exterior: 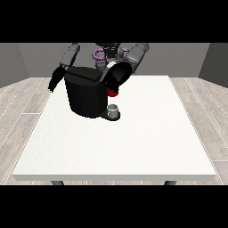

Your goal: Insert the coffee pod into the coffee machine and close the lid

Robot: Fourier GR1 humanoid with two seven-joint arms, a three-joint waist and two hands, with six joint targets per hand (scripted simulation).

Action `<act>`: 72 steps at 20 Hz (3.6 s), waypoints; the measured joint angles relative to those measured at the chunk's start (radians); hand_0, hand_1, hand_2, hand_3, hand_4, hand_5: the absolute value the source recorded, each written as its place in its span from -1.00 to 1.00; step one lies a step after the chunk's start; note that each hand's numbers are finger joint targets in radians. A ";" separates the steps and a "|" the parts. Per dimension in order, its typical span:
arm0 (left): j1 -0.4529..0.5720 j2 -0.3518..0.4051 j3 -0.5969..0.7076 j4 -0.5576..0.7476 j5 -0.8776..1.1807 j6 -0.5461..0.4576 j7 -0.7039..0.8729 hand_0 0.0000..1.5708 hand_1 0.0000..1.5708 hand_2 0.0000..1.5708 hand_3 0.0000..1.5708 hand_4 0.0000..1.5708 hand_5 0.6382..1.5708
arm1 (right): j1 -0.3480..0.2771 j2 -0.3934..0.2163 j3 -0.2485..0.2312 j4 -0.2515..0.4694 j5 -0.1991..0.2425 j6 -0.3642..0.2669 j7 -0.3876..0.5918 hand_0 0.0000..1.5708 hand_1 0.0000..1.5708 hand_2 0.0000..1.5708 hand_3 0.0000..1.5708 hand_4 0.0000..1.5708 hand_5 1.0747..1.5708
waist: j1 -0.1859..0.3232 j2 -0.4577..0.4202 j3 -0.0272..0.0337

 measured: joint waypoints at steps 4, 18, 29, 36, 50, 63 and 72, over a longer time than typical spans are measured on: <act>-0.003 0.010 -0.018 -0.009 -0.020 0.007 -0.035 0.04 0.04 0.16 -0.16 -1.00 1.00 | 0.001 0.017 0.005 0.000 0.009 -0.021 -0.007 -1.00 -1.00 -1.00 -1.00 -0.74 1.00 | 0.008 0.006 0.0017; 0.018 0.034 -0.019 0.010 -0.061 0.053 -0.051 -1.00 -1.00 -0.54 -0.68 -1.00 1.00 | 0.022 0.024 0.025 -0.025 0.019 -0.014 0.026 -1.00 -1.00 -1.00 -1.00 -1.00 1.00 | 0.006 -0.017 0.0012; 0.172 -0.072 -0.027 0.020 -0.041 0.026 -0.020 -1.00 -1.00 -0.78 -1.00 -1.00 1.00 | 0.168 0.037 0.013 0.023 -0.004 -0.002 -0.001 -1.00 -1.00 -1.00 -1.00 -1.00 1.00 | 0.111 -0.216 -0.0020; 0.322 -0.231 0.114 0.012 0.159 0.021 -0.062 -1.00 -1.00 -1.00 -1.00 -0.41 1.00 | 0.286 0.041 -0.009 0.040 -0.033 0.006 -0.050 -1.00 -1.00 -1.00 -1.00 -1.00 1.00 | 0.209 -0.380 -0.0039; 0.676 -0.462 0.279 0.027 0.436 -0.045 -0.091 -1.00 -1.00 -1.00 -1.00 -0.47 1.00 | 0.302 -0.012 0.016 -0.063 -0.096 0.155 -0.016 -1.00 -1.00 -1.00 -1.00 -0.70 1.00 | 0.410 -0.663 -0.0031; 0.794 -0.511 0.136 -0.193 0.599 -0.075 -0.004 -1.00 -1.00 -1.00 -1.00 -0.50 1.00 | 0.120 -0.088 -0.130 0.086 -0.186 0.182 0.056 -1.00 -1.00 -1.00 -1.00 -0.88 1.00 | 0.549 -0.602 -0.0021; 0.902 -0.514 0.054 -0.403 0.671 -0.040 0.077 -1.00 -1.00 -1.00 -1.00 -0.59 1.00 | 0.018 -0.104 -0.167 0.187 -0.248 0.206 0.106 -1.00 -1.00 -1.00 -1.00 -1.00 1.00 | 0.556 -0.540 -0.0023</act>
